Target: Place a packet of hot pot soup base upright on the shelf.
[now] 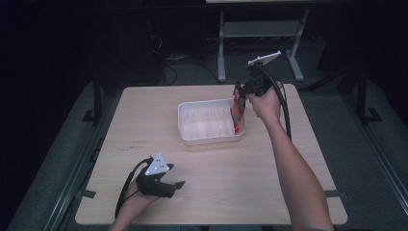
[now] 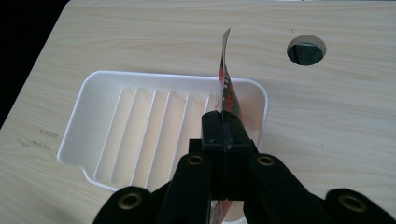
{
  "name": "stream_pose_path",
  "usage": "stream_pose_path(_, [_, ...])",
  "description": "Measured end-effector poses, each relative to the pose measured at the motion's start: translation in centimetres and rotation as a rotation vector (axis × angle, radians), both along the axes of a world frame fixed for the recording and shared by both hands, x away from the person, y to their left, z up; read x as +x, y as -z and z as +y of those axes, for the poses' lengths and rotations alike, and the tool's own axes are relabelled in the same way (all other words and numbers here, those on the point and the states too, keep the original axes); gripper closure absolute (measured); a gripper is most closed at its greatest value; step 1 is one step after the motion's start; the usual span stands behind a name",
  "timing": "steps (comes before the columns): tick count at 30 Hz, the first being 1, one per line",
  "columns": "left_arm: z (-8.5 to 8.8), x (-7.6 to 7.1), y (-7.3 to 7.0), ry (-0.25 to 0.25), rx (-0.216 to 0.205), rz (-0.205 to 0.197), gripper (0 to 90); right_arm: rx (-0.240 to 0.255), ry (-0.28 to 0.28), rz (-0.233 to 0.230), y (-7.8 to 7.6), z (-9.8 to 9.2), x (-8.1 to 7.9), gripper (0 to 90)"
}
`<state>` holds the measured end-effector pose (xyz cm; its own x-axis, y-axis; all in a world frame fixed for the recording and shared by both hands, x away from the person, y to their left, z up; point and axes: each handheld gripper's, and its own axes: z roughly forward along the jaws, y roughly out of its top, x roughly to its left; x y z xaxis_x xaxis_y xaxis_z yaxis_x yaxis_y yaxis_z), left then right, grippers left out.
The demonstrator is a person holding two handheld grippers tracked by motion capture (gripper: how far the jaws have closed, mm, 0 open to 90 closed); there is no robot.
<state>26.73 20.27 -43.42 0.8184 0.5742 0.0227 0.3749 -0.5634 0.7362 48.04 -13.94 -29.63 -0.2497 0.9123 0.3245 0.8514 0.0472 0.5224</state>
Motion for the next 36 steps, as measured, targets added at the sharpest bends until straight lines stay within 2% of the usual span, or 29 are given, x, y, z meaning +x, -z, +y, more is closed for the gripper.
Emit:
stream_pose_path(18, [0.0, 0.0, 0.0, -0.001, -0.002, -0.002, 27.0, 0.017, -0.003, 0.021, 1.4, 0.2, 0.4, 89.4])
stream_pose_path(36, [-0.1, 0.0, 0.0, 0.002, -0.002, -0.001, 27.0, 0.011, -0.006, 0.041, 2.4, 0.4, 0.7, 89.3])
